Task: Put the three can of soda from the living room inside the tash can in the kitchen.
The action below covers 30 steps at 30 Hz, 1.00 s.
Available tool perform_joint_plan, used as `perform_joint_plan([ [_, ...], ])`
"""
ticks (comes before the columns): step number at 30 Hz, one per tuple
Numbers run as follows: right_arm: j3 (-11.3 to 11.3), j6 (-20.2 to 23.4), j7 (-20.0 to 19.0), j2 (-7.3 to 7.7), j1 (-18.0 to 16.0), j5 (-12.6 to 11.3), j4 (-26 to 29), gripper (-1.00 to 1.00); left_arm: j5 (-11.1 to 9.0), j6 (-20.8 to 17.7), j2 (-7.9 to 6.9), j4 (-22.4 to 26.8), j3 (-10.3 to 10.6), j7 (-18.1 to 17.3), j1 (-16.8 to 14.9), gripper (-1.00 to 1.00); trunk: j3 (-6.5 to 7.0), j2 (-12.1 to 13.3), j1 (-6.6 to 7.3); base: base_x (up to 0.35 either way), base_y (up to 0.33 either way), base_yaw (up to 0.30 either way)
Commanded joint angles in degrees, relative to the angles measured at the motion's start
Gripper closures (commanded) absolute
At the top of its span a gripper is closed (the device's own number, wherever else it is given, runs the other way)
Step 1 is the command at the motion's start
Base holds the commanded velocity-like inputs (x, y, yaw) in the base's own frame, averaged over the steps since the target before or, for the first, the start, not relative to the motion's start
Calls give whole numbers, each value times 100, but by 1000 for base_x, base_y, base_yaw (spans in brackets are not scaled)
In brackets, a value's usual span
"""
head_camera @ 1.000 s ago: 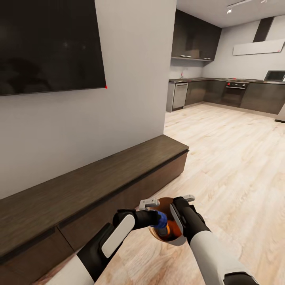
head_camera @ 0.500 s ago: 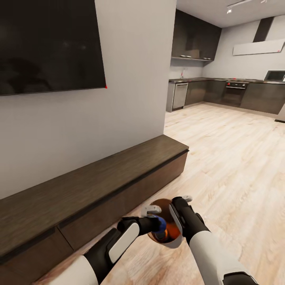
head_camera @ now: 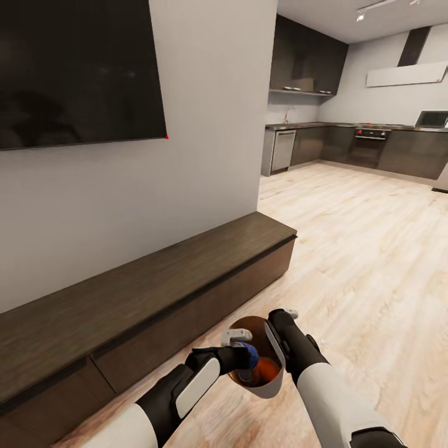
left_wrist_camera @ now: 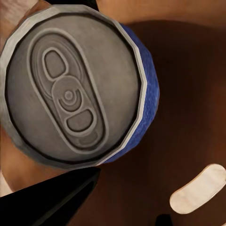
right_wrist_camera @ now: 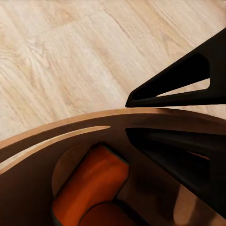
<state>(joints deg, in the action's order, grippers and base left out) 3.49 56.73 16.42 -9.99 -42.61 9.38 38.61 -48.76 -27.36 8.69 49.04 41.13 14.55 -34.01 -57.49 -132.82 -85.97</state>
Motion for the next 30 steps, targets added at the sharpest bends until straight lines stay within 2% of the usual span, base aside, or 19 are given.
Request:
perform_joint_plan([
  [1, 1, 2, -13, -1, -2, 29, 3, 100, 2, 6, 0, -7, 0, 2, 0, 100, 1, 0, 0, 0, 0, 0],
  [2, 1, 3, -14, -1, -2, 29, 5, 100, 4, 13, 1, -17, 0, -1, 0, 100, 1, 0, 0, 0, 0, 0],
  [3, 2, 3, -15, -1, -2, 29, 5, 100, 5, 19, 1, -24, 0, -2, -2, -100, 1, 0, 0, 0, 0, 0],
  [17, 3, 4, -16, -1, -2, 29, -11, 100, -14, 21, -21, 57, 0, -4, 0, -100, 1, 0, 0, 0, 0, 0],
  [22, -29, 4, -16, 46, -2, 29, -42, 100, -19, 15, -45, 142, 0, -5, 3, -100, 1, 0, 0, 0, 0, 0],
  [25, -61, 4, -16, 83, -2, 29, -55, 100, -19, 13, -58, 211, 0, -6, 6, -100, 1, 0, 0, 0, 0, 0],
  [30, -94, 1, -30, 304, -12, 29, -88, 100, -20, 7, -67, 262, 0, -12, 8, -100, 1, 0, 0, 0, 0, 0],
])
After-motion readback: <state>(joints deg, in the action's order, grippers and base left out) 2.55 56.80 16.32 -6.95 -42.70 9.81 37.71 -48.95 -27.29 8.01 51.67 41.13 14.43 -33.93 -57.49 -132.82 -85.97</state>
